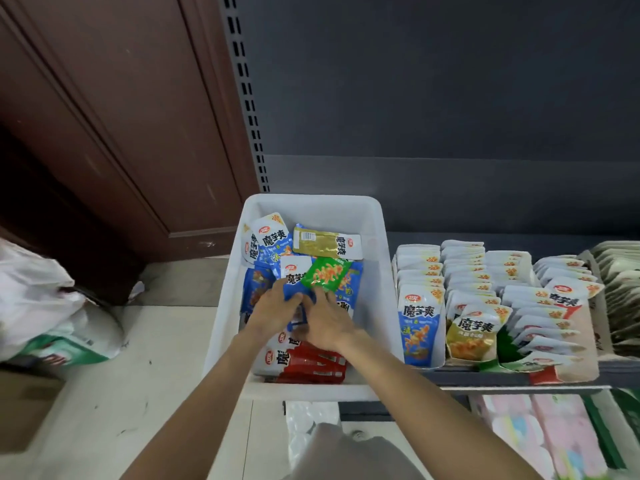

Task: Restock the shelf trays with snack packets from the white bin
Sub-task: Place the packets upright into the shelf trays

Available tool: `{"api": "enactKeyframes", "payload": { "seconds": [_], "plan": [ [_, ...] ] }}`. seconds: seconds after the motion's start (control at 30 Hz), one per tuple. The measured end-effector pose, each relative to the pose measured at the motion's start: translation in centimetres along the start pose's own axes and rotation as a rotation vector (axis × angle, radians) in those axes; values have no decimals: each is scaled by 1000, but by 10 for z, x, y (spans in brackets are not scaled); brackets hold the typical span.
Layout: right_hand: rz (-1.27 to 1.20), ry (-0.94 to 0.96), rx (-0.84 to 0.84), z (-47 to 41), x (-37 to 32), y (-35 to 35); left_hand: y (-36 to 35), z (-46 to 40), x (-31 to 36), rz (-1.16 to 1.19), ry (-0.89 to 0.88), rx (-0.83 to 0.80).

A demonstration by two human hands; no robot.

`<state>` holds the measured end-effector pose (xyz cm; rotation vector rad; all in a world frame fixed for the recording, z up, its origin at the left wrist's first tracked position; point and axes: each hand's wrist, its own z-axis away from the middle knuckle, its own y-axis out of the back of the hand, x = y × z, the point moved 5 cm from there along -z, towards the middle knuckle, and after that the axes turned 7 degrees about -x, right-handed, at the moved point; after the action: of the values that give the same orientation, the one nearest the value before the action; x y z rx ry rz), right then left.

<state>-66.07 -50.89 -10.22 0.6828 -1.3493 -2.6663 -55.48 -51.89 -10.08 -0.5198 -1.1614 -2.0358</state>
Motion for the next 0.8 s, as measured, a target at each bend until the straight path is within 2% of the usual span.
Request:
{"api": "enactKeyframes", "payload": {
  "seconds": [0.1, 0.2, 0.27, 0.4, 0.5, 0.6, 0.67, 0.8],
  "plan": [
    [-33, 4, 33, -2, -2, 1, 1, -7, -9, 102, 66, 43],
    [-285, -20, 67, -3, 2, 4, 6, -8, -8, 273, 80, 69],
    [-413, 14, 167, 0, 0, 9, 6, -1, -2, 416, 38, 53],
    [-618, -12, 470, 18, 7, 28, 11, 20, 12, 459, -101, 94],
    [-965, -49, 495, 35, 20, 34, 20, 36, 15, 618, -149, 183],
    [-1394, 21, 391, 54, 22, 39, 18, 50, 26, 776, -161, 35],
    [-1443, 76, 371, 68, 22, 47, 20, 59, 40, 724, -272, -23],
    [-1313, 107, 623, 107, 44, 77, 20, 73, 69, 443, -471, -73]
  ]
}}
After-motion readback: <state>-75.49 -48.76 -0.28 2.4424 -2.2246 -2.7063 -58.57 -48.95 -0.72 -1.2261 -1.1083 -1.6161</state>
